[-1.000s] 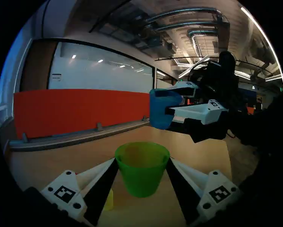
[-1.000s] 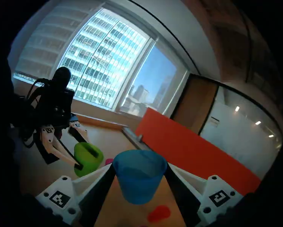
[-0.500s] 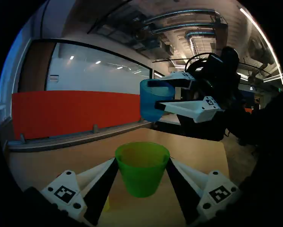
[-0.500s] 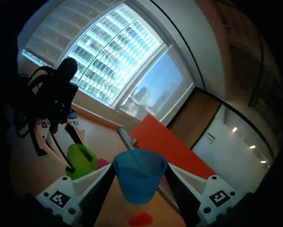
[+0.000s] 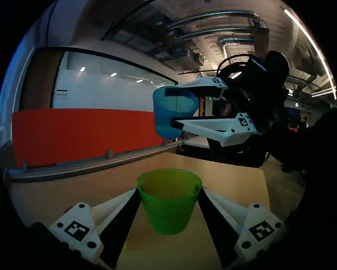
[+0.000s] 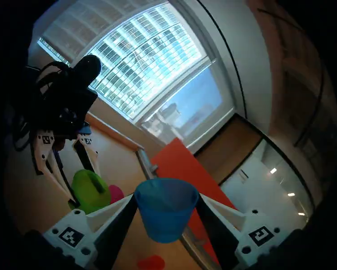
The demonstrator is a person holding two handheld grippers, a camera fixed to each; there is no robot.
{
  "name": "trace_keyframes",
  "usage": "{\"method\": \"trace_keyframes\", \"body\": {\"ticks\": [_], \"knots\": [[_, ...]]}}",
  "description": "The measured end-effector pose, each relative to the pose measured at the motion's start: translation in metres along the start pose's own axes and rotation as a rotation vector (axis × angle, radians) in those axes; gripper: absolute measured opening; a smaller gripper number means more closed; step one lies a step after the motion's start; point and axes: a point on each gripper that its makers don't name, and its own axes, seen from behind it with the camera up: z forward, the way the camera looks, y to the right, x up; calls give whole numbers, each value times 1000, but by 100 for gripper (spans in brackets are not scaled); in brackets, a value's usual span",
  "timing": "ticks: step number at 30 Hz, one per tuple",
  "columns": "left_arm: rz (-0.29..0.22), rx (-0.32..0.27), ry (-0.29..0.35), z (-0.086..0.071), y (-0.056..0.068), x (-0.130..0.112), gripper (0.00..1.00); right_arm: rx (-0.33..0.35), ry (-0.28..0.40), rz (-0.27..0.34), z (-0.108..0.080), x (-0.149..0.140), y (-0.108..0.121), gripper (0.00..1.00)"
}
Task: Pour water
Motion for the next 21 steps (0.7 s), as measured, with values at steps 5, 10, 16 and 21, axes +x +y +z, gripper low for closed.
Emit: {"method": "trace_keyframes", "body": {"ticks": [5,10,16,21], "knots": [[5,-6,0,1,3,0,86,-1,1,-60,1,6,0,91],[7,-14,0,2,6,1,86,8,-2,-109,3,9,-1,91],[14,-21,-4,4,9,1,86,8,-2,-166,4,15,-6,91],[20,-26,-8,5,12,1,86,1,0,-209,5,19,-6,91]]}}
